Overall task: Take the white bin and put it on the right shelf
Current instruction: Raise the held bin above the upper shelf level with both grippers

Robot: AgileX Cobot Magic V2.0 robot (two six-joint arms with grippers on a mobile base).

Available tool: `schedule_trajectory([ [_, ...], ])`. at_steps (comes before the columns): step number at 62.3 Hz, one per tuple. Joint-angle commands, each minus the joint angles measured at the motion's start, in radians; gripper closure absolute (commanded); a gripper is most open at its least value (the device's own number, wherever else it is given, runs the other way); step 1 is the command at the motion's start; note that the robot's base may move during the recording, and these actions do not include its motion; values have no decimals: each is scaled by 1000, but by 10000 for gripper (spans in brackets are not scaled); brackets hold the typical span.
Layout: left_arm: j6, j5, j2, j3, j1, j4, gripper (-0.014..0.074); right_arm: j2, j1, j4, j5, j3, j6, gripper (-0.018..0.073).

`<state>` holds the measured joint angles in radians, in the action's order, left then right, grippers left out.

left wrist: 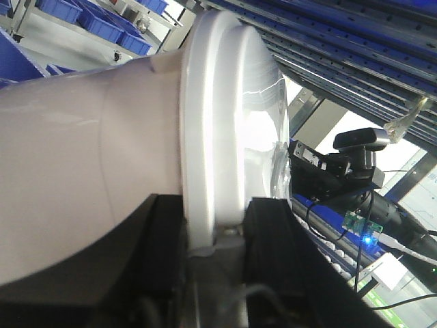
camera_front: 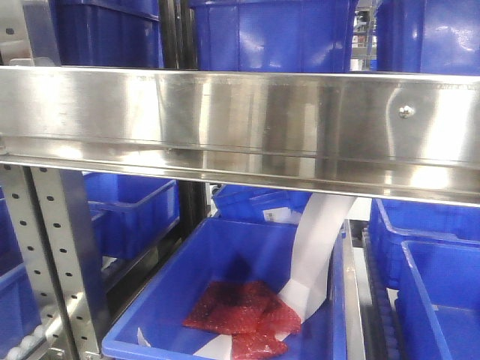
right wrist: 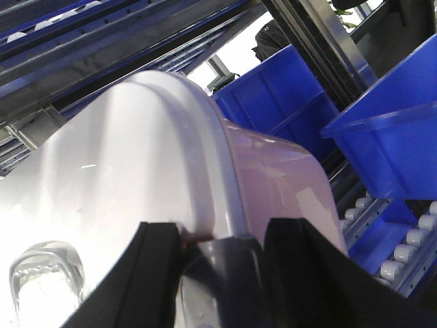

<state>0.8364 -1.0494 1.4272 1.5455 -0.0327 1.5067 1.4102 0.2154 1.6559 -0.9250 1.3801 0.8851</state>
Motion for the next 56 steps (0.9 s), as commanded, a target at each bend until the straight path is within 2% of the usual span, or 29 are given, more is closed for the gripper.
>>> schedule_trajectory([
  [1, 28, -254, -36, 32, -58, 84, 713, -55, -48, 116, -263, 47, 1, 500],
  [13, 28, -243, -36, 32, -58, 103, 713, -55, -48, 141, -270, 47, -10, 500],
  [20, 28, -179, -36, 32, -58, 83, 713, -49, -48, 139, -264, 47, -128, 500],
  [25, 28, -99, -36, 32, -58, 72, 713, -31, -48, 139, -250, 47, -169, 500],
  [35, 28, 44, -11, 32, -58, 38, 713, 21, -48, 129, -246, 47, -171, 500],
  [56, 32, 78, 172, 32, -58, 40, 713, 141, -48, 110, -249, 47, -138, 500],
])
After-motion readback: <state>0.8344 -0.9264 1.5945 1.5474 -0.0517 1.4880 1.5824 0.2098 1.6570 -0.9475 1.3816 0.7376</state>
